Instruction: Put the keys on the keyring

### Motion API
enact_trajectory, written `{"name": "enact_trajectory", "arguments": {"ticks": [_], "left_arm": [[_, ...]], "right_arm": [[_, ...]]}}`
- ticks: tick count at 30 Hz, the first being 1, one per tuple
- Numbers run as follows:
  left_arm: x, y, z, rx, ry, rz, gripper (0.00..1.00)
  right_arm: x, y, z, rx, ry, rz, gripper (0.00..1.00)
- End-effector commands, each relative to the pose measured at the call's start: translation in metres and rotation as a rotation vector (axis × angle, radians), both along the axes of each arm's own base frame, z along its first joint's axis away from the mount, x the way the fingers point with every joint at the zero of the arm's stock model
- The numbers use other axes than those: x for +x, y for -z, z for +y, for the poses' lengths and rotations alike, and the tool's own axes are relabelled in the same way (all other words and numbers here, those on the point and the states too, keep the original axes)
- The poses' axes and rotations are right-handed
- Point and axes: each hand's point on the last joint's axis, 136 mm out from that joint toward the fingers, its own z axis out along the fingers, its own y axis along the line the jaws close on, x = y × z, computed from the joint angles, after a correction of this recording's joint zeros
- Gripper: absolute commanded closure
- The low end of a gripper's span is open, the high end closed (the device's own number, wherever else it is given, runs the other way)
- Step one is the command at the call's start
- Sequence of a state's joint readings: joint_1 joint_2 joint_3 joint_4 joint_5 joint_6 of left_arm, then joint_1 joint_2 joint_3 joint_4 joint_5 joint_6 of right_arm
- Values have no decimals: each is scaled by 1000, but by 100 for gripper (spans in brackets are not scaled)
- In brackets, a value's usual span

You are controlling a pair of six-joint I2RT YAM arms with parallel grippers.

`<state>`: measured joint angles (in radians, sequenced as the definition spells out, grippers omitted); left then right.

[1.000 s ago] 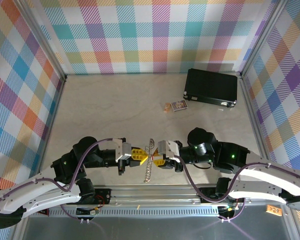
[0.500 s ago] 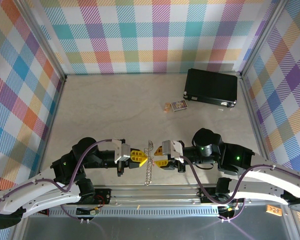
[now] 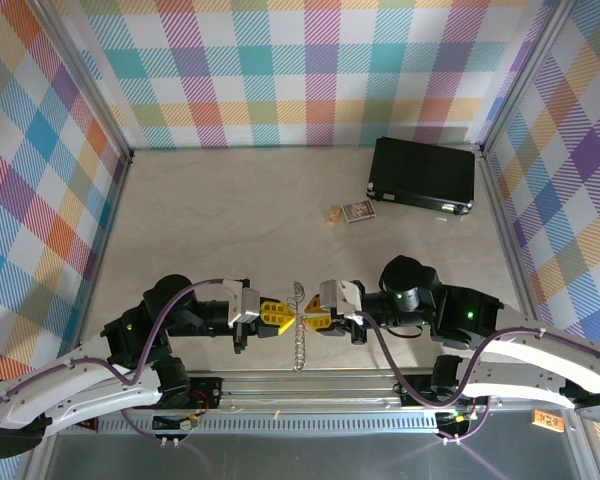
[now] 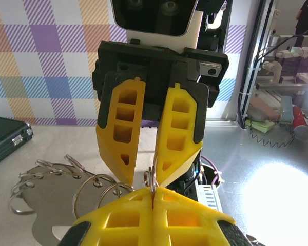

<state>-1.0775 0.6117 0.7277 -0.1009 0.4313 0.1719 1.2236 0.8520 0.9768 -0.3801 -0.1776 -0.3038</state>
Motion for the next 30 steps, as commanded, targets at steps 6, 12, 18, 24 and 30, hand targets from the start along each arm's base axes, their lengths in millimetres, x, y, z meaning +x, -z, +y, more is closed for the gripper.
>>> {"name": "enact_trajectory", "arguments": {"ticks": [6, 12, 18, 24, 30], "left_arm": [[-5, -15, 3, -61, 22, -19, 100], [-5, -14, 3, -59, 22, -19, 100], [-6, -15, 2, -65, 29, -18, 100], [-8, -17, 3, -78, 35, -19, 100], [-8, -18, 4, -84, 35, -18, 100]], "right_arm": [[-5, -4, 8, 25, -38, 1, 90], [-6, 0, 9, 14, -46, 8, 95], [-4, 5, 11, -2, -44, 13, 100], [-3, 4, 13, -2, -42, 9, 100], [-4, -1, 13, 17, -47, 7, 99]]}}
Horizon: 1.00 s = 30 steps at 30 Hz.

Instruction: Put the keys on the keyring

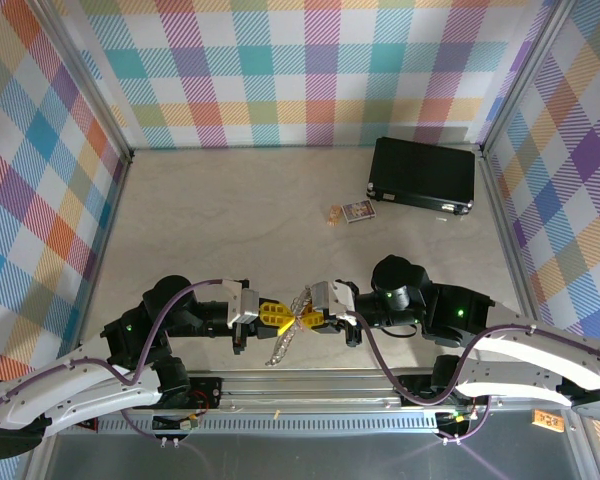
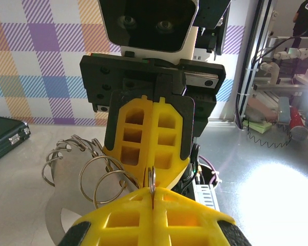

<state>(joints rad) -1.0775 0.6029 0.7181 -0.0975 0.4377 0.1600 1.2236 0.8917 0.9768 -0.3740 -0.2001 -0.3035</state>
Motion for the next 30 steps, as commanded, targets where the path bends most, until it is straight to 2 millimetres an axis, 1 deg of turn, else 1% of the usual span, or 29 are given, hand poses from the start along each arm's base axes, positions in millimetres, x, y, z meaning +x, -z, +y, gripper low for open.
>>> {"name": "enact_trajectory", "arguments": {"ticks": [1, 12, 17, 25, 27, 30], "left_arm": [[-7, -20, 3, -84, 30, -27, 100], [-11, -21, 2, -99, 60, -19, 100], [-11, -21, 2, -98, 57, -23, 100], [-9, -19, 2, -92, 50, -24, 100], [-10, -21, 2, -96, 49, -26, 100], [-9, -22, 3, -99, 45, -28, 100]], "right_arm": [[-4, -11, 5, 47, -29, -10, 99], [-5, -11, 8, 46, -38, -2, 98], [-5, -12, 8, 52, -39, -4, 93], [-7, -14, 7, 62, -47, 1, 90], [-8, -15, 6, 65, -48, 0, 88], [-8, -15, 4, 68, -45, -1, 81]]}}
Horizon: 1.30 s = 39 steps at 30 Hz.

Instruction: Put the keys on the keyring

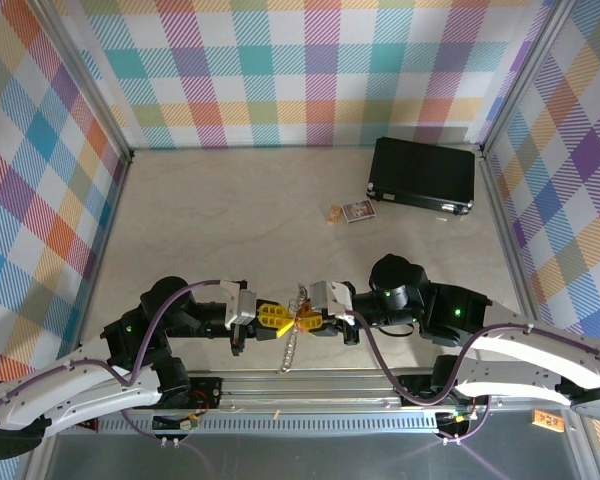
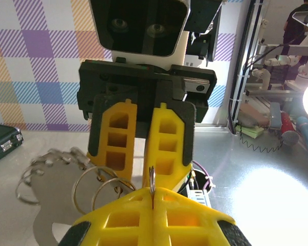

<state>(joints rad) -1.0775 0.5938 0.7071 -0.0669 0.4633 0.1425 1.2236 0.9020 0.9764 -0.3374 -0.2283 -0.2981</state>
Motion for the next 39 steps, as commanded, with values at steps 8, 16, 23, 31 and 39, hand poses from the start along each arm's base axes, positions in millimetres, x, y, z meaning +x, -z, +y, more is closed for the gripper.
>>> {"name": "enact_trajectory", "arguments": {"ticks": [8, 16, 23, 31, 39], "left_arm": [[-1, -18, 4, -77, -1, -36, 100], [0, -19, 4, -85, -10, -36, 100], [0, -21, 5, -92, -14, -34, 100], [1, -21, 5, -94, -21, -34, 100], [2, -20, 6, -99, -27, -33, 100]], "right_arm": [[-6, -4, -11, 51, 2, 14, 71], [-9, 4, -16, 62, 3, 42, 69], [-11, 6, -12, 85, -13, 55, 69], [-16, 11, -3, 95, -52, 93, 66], [-11, 11, 2, 133, -29, 98, 63]]}}
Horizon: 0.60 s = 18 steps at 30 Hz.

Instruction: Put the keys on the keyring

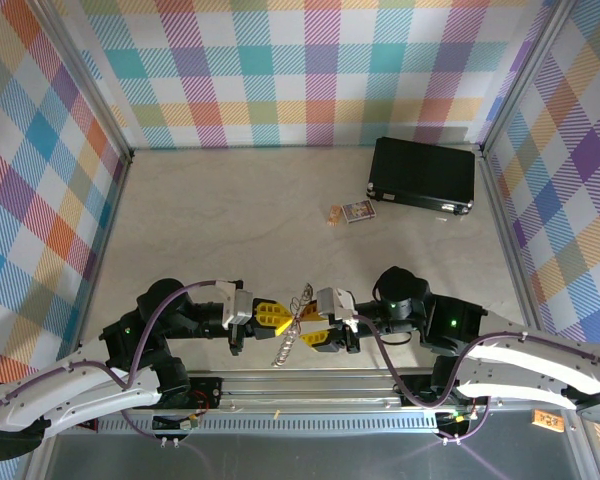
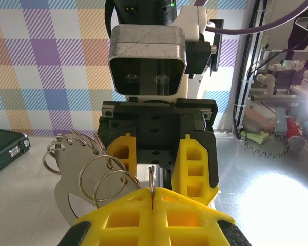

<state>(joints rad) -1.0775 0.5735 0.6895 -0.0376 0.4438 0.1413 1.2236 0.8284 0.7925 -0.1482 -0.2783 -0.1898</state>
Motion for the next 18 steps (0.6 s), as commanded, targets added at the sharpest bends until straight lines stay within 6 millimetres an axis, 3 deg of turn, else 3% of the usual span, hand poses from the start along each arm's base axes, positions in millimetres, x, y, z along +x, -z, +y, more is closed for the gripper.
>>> {"name": "enact_trajectory", "arguments": {"ticks": [1, 9, 18], "left_arm": [[0, -16, 3, -70, -7, -18, 100], [0, -16, 4, -70, -7, -18, 100], [1, -14, 3, -68, -11, -19, 100]], "right_arm": [[-1, -9, 5, 60, -7, 8, 62], [2, -6, 9, 70, 3, 17, 60], [5, -5, 10, 82, 19, 15, 72]]}}
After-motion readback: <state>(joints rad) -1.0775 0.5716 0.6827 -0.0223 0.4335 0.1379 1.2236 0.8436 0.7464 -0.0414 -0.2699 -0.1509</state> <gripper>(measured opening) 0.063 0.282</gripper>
